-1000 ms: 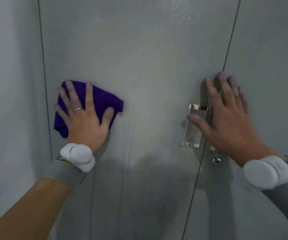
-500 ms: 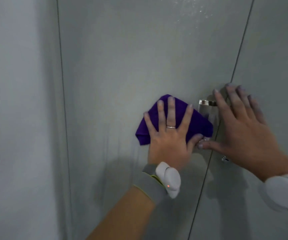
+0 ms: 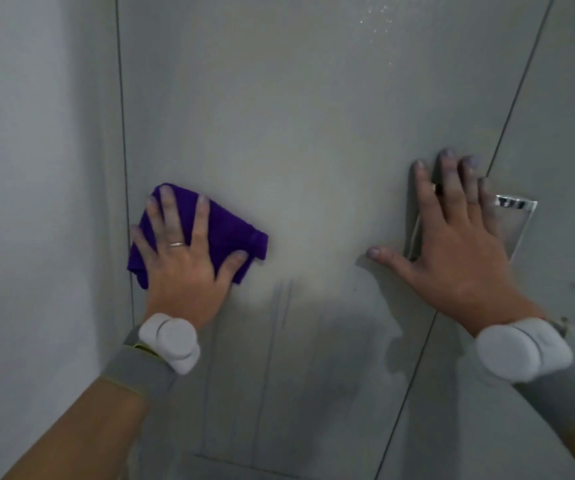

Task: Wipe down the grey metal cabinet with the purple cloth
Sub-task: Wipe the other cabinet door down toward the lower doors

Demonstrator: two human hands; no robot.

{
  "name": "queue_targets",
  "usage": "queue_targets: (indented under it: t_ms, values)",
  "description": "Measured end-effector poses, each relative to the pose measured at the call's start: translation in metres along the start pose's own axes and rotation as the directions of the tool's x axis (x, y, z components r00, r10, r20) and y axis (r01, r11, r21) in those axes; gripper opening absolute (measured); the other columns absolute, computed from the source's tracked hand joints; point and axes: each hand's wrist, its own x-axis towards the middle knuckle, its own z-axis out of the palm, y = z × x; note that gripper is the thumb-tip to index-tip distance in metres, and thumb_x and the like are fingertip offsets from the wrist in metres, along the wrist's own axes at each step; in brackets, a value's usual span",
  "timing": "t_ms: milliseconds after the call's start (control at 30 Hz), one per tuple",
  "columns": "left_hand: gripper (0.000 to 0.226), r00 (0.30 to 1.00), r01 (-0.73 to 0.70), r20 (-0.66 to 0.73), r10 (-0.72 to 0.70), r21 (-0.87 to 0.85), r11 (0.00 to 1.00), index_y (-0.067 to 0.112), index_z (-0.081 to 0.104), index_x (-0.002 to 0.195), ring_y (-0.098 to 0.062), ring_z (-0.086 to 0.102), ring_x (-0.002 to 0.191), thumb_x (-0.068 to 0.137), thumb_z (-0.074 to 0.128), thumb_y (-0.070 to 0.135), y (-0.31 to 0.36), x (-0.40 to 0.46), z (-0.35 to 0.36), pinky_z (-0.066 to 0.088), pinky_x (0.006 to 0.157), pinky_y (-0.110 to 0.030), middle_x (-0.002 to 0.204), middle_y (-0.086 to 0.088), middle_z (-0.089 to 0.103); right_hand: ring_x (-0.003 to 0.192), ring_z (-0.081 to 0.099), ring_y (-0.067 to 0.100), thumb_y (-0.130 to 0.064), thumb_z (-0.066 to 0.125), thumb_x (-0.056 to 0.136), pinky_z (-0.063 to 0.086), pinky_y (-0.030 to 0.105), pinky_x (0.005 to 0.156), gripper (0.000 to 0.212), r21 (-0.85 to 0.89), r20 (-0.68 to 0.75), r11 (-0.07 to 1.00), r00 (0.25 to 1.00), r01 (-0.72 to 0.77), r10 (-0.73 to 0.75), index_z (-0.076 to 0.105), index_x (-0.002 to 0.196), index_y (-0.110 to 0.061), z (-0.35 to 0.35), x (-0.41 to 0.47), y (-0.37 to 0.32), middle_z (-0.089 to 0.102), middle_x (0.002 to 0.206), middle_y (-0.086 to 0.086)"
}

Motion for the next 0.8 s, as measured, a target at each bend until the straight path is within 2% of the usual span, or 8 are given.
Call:
queue_targets:
  t_ms: [133,200,300,400,467,600,700,800]
  values:
    - [0.099,0.989,0.126,0.092,-0.113,-0.140,0.982,0.016,0.012,0.152,-0.050,-0.006,0.143,0.079,0.016,0.083,0.024,0.000,-0.009,-0.001,0.110,-0.069,0.156,-0.029,-0.005,0.149,0.003,0.031,-0.081,0.031,0.079,-0.007,0.035,0.119,0.101,0.050,-0.041,0.999,0.999,0.021,-0.019,0.013,0.155,-0.018,0.005,-0.002,0.005,0.007,0.162,0.014]
    - [0.092,0.979,0.200,0.103,-0.178,-0.279,0.939,0.024,0.013,0.152,-0.045,-0.013,0.144,0.080,0.013,0.081,0.040,0.001,-0.011,-0.007,0.111,-0.066,0.157,-0.024,-0.011,0.149,0.004,0.029,-0.082,0.029,0.080,-0.006,0.033,0.119,0.098,0.065,-0.029,0.997,0.999,0.028,-0.026,0.015,0.155,-0.019,0.003,-0.005,0.010,0.008,0.163,0.011]
    - [0.072,0.973,0.230,0.063,-0.224,-0.392,0.891,0.027,0.026,0.150,-0.042,-0.010,0.145,0.088,0.027,0.064,0.077,-0.005,-0.006,-0.005,0.111,-0.067,0.159,-0.020,-0.007,0.149,0.010,0.028,-0.079,0.031,0.080,0.004,0.041,0.121,0.096,0.045,-0.011,0.998,0.999,0.054,-0.053,0.020,0.154,-0.019,-0.004,-0.011,0.020,0.014,0.162,0.010]
    - [0.066,0.987,0.151,0.004,-0.158,-0.325,0.933,0.025,0.032,0.148,-0.048,0.000,0.143,0.090,0.038,0.058,0.122,-0.019,0.005,0.002,0.109,-0.071,0.157,-0.026,0.004,0.150,0.008,0.027,-0.079,0.036,0.074,0.005,0.043,0.121,0.101,0.038,0.027,0.997,0.998,0.063,-0.064,0.019,0.154,-0.020,-0.010,-0.020,0.027,0.015,0.162,0.009]
    - [0.067,0.994,0.100,-0.009,-0.106,-0.263,0.960,0.025,0.033,0.147,-0.050,0.006,0.142,0.091,0.037,0.060,0.155,-0.032,0.012,0.007,0.107,-0.073,0.155,-0.028,0.009,0.149,0.008,0.027,-0.081,0.038,0.070,0.005,0.043,0.121,0.107,0.007,0.055,0.996,0.995,0.087,-0.087,0.018,0.155,-0.018,-0.011,-0.029,0.035,0.015,0.161,0.010]
    - [0.077,1.000,-0.021,0.002,0.022,-0.136,0.990,0.030,0.014,0.152,-0.049,0.005,0.143,0.087,0.041,0.061,0.202,-0.057,0.024,0.011,0.106,-0.074,0.157,-0.026,0.006,0.149,0.008,0.031,-0.087,0.034,0.069,0.010,0.048,0.120,0.113,-0.046,0.096,0.993,0.990,0.111,-0.106,0.017,0.155,-0.015,-0.006,-0.039,0.043,0.015,0.161,0.013]
    - [0.081,0.997,-0.073,0.009,0.075,-0.101,0.992,0.032,0.008,0.152,-0.045,0.001,0.144,0.085,0.041,0.064,0.201,-0.063,0.026,0.011,0.107,-0.073,0.157,-0.022,0.001,0.149,-0.003,0.030,-0.089,0.026,0.072,0.002,0.048,0.121,0.110,-0.044,0.097,0.996,0.992,0.083,-0.078,0.011,0.155,-0.019,0.000,-0.040,0.036,0.004,0.162,0.012]
    - [0.073,0.991,-0.130,-0.002,0.131,-0.131,0.983,0.034,0.013,0.152,-0.041,0.002,0.146,0.090,0.032,0.067,0.181,-0.061,0.025,0.009,0.109,-0.071,0.159,-0.017,0.003,0.150,-0.003,0.028,-0.087,0.022,0.077,-0.001,0.044,0.121,0.104,-0.042,0.053,0.998,0.998,0.042,-0.040,0.010,0.156,-0.020,0.005,-0.042,0.030,0.005,0.163,0.011]
